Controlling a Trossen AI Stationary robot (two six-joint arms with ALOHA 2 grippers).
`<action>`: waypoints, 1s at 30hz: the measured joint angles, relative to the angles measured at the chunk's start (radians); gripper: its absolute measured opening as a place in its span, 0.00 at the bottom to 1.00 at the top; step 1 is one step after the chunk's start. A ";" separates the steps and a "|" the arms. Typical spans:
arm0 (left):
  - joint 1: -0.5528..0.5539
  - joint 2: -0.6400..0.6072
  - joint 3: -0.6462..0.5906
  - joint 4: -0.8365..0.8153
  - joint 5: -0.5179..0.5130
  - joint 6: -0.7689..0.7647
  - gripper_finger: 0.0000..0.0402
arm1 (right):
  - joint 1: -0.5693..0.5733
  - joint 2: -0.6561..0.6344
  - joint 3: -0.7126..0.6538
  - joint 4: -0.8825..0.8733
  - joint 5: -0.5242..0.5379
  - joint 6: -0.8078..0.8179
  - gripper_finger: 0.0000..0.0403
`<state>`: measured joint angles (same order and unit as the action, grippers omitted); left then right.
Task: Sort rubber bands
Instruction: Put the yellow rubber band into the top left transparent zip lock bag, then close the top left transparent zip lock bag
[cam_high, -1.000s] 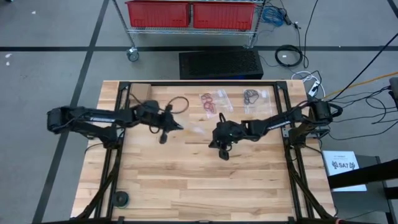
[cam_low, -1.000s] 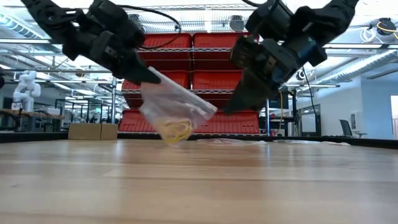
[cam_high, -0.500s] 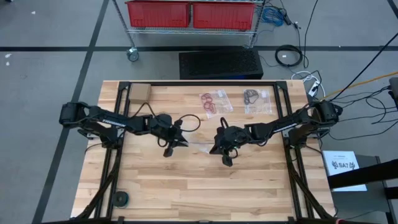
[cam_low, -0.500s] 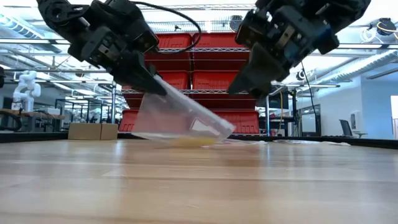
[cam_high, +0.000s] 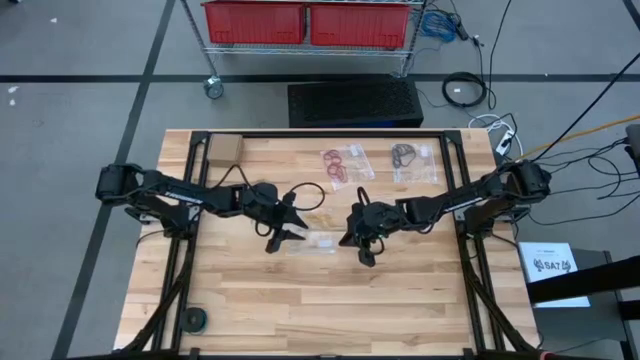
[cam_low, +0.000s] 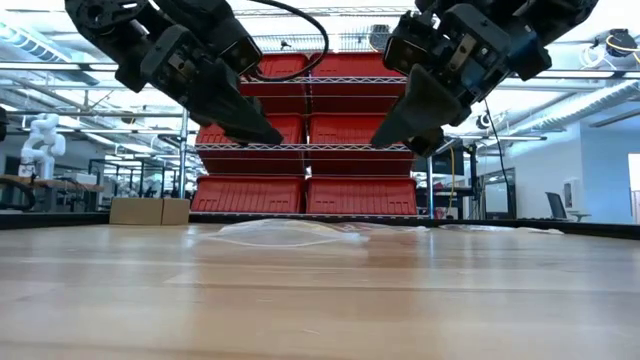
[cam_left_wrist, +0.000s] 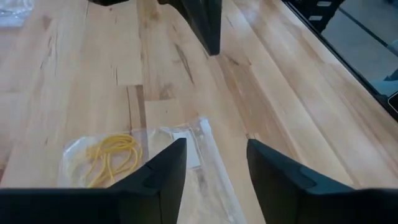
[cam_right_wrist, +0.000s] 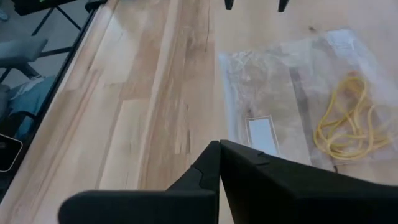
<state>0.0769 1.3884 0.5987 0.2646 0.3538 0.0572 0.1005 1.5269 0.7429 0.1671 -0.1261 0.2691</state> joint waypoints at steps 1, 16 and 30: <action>-0.001 0.000 0.000 0.000 0.000 0.000 0.43 | 0.000 0.000 0.000 0.001 0.000 0.000 0.00; 0.000 -0.011 0.000 0.011 0.005 0.001 0.44 | 0.025 0.000 0.000 -0.014 0.023 0.011 0.00; 0.051 -0.150 0.000 -0.101 -0.038 0.058 0.44 | 0.026 0.000 0.000 -0.015 0.023 0.019 0.00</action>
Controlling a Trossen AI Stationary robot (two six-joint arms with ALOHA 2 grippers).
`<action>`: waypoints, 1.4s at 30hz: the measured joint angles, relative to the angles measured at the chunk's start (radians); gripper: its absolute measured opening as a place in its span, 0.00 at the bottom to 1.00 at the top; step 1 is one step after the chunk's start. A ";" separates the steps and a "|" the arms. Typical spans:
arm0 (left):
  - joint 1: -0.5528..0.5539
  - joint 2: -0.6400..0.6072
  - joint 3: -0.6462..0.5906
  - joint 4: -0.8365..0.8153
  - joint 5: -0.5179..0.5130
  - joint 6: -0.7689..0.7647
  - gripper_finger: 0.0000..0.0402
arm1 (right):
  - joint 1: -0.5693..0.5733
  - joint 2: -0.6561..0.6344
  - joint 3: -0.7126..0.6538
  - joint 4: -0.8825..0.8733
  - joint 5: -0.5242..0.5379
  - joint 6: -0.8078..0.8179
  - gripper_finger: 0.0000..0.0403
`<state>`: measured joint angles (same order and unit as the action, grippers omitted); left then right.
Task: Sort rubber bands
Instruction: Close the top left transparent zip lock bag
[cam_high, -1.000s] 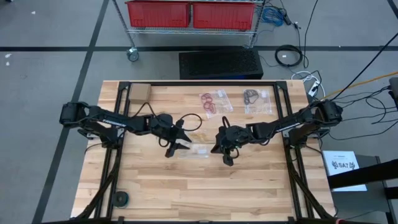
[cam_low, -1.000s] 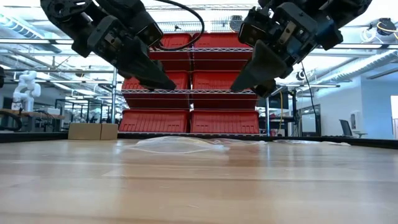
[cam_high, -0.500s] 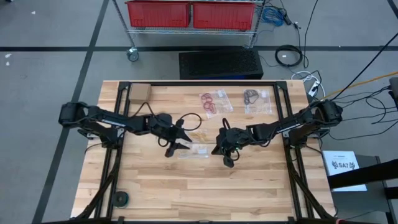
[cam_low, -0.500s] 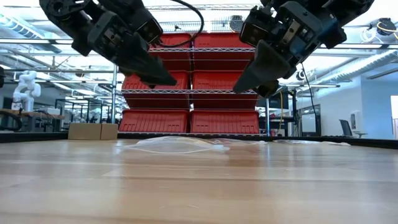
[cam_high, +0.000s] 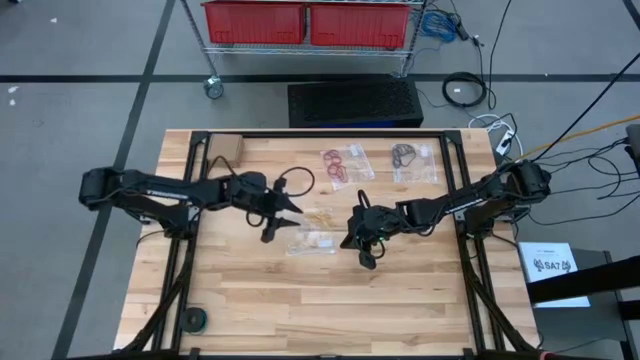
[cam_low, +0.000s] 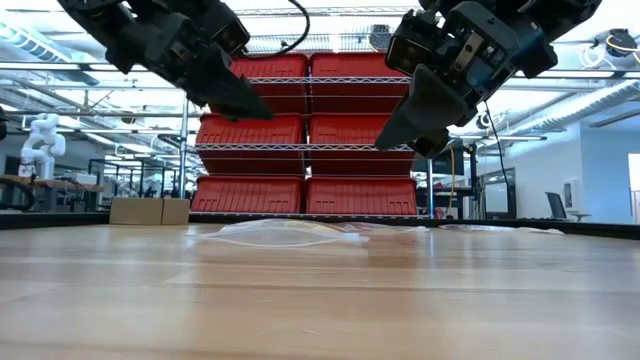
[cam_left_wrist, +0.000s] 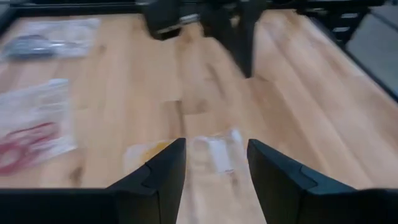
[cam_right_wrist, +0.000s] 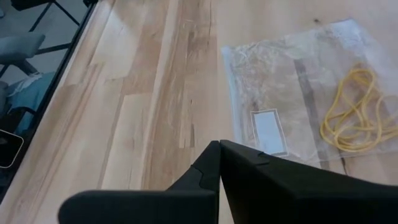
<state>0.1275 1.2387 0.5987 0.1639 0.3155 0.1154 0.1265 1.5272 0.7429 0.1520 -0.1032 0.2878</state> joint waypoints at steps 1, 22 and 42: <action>0.008 -0.010 0.000 -0.013 -0.013 0.003 0.44 | 0.000 0.000 0.000 0.000 0.000 0.000 0.00; 0.121 0.238 0.000 -0.096 -0.232 0.052 0.02 | 0.036 0.075 0.000 -0.002 0.032 0.152 0.00; 0.062 0.313 -0.013 -0.188 -0.085 -0.098 0.01 | 0.019 0.293 0.003 0.151 0.124 0.265 0.00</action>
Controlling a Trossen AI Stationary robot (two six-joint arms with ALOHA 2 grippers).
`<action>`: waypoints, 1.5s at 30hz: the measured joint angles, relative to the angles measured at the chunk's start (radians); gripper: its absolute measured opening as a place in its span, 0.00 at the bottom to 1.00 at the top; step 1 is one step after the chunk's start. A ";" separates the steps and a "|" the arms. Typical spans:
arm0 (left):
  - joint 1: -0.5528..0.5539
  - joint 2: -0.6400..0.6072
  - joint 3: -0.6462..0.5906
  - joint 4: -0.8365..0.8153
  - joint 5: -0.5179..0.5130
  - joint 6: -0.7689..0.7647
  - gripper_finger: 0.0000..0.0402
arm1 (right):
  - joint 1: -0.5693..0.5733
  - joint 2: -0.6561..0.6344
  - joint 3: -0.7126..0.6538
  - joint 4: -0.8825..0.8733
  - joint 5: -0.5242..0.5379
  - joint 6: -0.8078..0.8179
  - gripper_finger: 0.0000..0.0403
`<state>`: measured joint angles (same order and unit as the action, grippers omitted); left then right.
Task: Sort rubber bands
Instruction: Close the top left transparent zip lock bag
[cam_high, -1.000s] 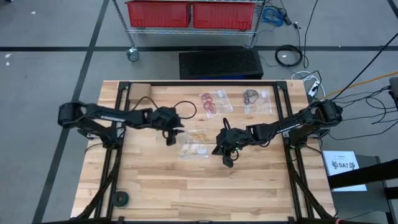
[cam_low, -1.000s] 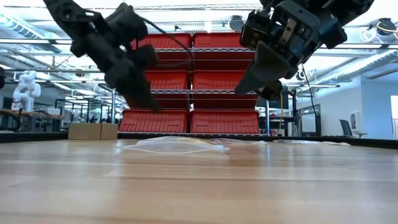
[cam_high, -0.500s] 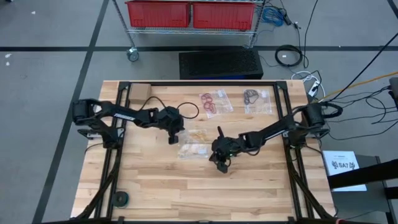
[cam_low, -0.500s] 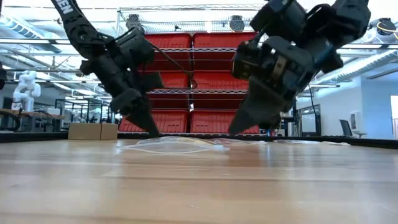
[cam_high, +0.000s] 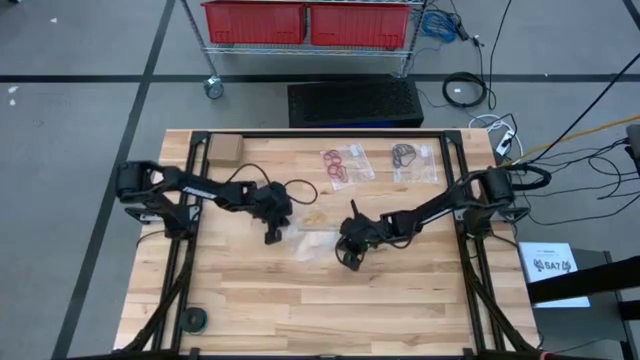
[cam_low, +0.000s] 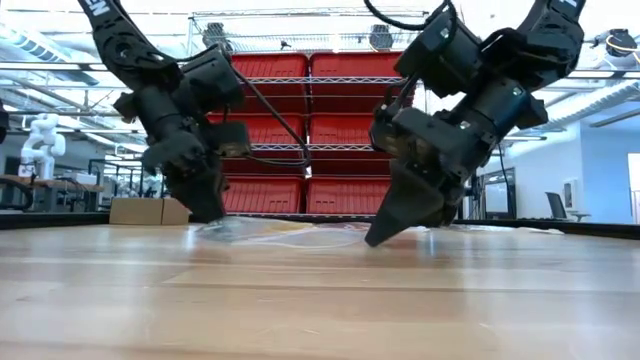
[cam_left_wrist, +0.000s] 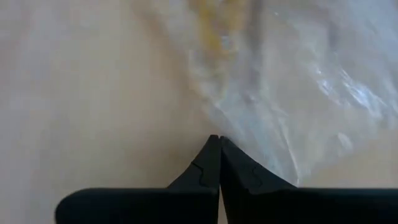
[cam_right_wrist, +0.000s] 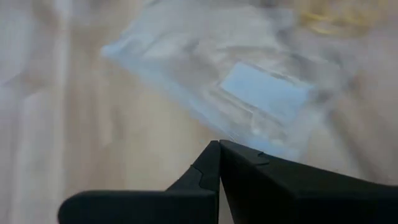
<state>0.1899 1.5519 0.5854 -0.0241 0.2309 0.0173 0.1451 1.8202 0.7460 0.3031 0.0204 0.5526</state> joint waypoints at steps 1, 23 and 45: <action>-0.013 0.000 0.000 -0.007 0.005 -0.010 0.01 | -0.010 -0.005 0.000 -0.018 0.009 0.010 0.00; -0.098 -0.130 -0.006 0.223 -0.075 0.049 0.01 | -0.009 -0.239 -0.002 -0.107 0.075 -0.067 0.00; 0.095 0.182 0.039 0.392 0.181 -0.037 0.01 | 0.117 -0.060 0.056 -0.270 0.067 0.115 0.00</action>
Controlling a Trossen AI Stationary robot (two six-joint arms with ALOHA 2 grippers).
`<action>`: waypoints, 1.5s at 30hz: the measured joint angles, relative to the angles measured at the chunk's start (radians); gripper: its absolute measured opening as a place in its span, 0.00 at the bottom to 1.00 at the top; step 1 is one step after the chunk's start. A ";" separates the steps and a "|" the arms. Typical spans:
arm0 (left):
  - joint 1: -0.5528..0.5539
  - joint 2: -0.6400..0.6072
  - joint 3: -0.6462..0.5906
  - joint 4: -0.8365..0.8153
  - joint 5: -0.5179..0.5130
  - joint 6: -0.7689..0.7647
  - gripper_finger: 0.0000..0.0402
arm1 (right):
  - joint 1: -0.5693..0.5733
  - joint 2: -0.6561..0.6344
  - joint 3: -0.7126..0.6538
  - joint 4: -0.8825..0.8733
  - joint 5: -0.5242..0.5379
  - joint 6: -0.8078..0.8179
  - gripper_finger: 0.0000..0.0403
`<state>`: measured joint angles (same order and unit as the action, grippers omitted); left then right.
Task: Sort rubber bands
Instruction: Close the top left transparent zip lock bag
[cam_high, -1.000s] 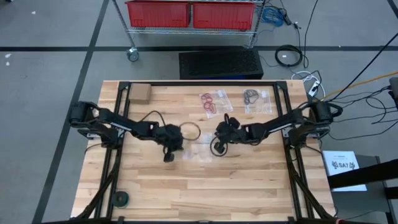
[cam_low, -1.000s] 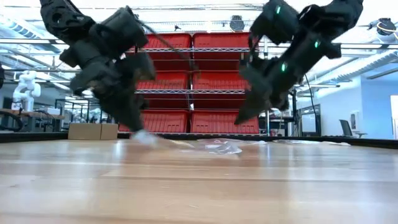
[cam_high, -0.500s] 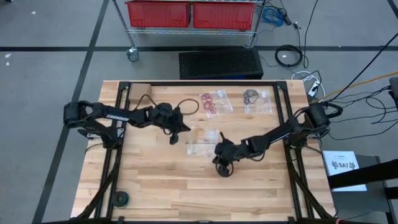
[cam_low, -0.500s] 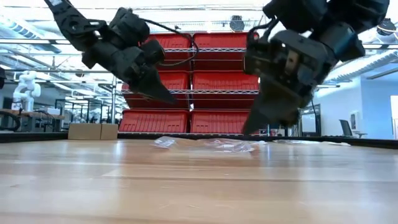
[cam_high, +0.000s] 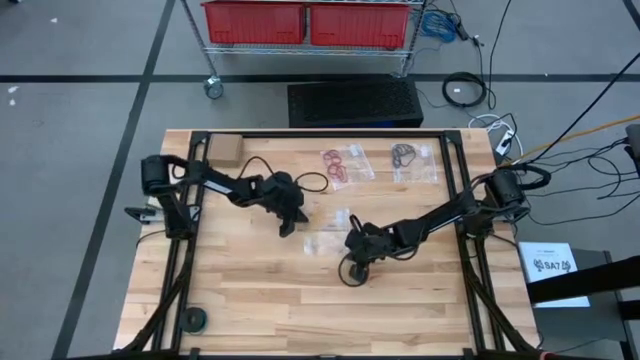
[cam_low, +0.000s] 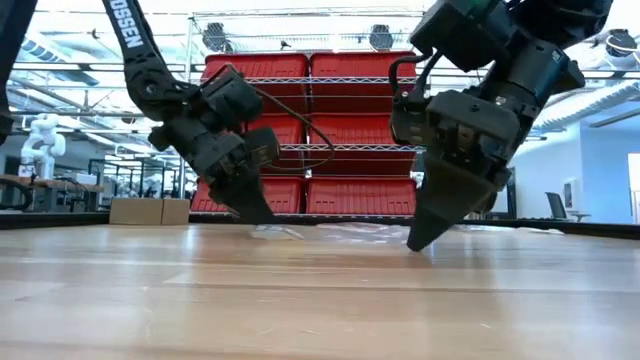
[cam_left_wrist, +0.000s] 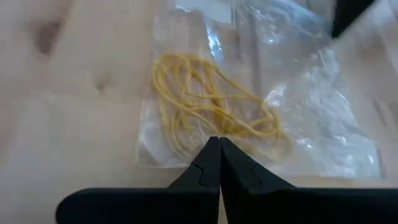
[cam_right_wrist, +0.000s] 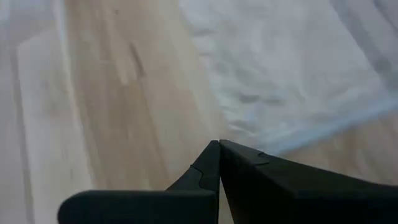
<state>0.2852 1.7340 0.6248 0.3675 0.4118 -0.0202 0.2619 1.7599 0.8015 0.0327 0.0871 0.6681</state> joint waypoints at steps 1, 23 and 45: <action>-0.007 0.001 0.001 -0.015 0.011 -0.004 0.01 | 0.000 0.000 0.009 -0.031 0.016 0.006 0.00; -0.322 -0.294 -0.001 -0.225 -0.003 0.010 0.01 | -0.063 -0.278 0.074 -0.459 0.136 -0.085 0.00; -0.093 -0.492 -0.401 0.308 -0.023 -0.133 0.06 | -0.318 0.035 0.075 -0.001 0.036 -0.115 0.29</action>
<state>0.1917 1.2422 0.2241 0.6755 0.3891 -0.1528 -0.0556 1.7949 0.8761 0.0313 0.1226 0.5534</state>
